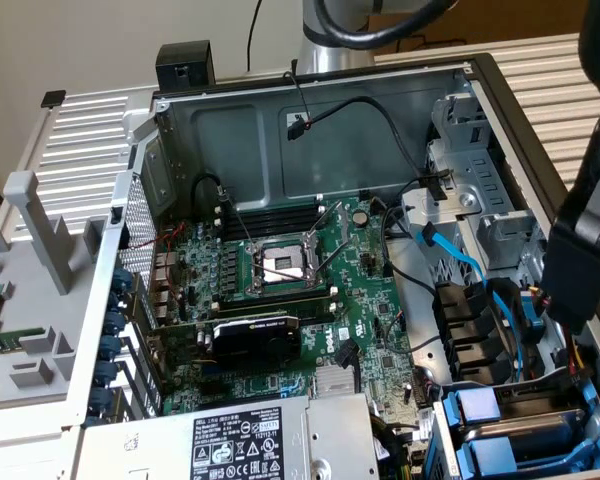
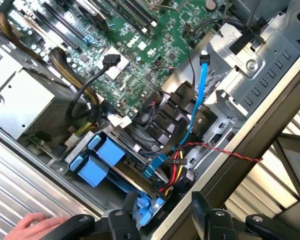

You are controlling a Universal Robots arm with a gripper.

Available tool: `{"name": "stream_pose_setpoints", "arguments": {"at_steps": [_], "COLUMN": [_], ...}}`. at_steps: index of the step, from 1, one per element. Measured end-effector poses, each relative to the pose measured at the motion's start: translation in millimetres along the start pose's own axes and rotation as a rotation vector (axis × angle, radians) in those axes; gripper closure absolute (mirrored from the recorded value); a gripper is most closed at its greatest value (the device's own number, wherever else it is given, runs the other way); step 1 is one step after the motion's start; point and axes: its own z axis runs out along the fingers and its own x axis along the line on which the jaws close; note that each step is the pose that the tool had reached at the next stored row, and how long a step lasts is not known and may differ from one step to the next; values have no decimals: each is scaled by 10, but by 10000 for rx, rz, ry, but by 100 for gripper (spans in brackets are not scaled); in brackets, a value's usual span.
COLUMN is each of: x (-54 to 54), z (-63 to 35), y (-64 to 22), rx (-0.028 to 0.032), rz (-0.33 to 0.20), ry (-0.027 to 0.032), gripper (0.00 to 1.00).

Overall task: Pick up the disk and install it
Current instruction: 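Insert the first disk wire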

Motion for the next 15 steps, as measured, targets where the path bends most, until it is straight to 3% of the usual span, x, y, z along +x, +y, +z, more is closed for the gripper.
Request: {"name": "stream_pose_setpoints", "arguments": {"at_steps": [6,15], "x": [44,49], "z": [14,61], "y": [29,30], "rx": [-45,-218], "rz": [-428,-2006], "ry": [-20,-75], "gripper": [45,45]}}
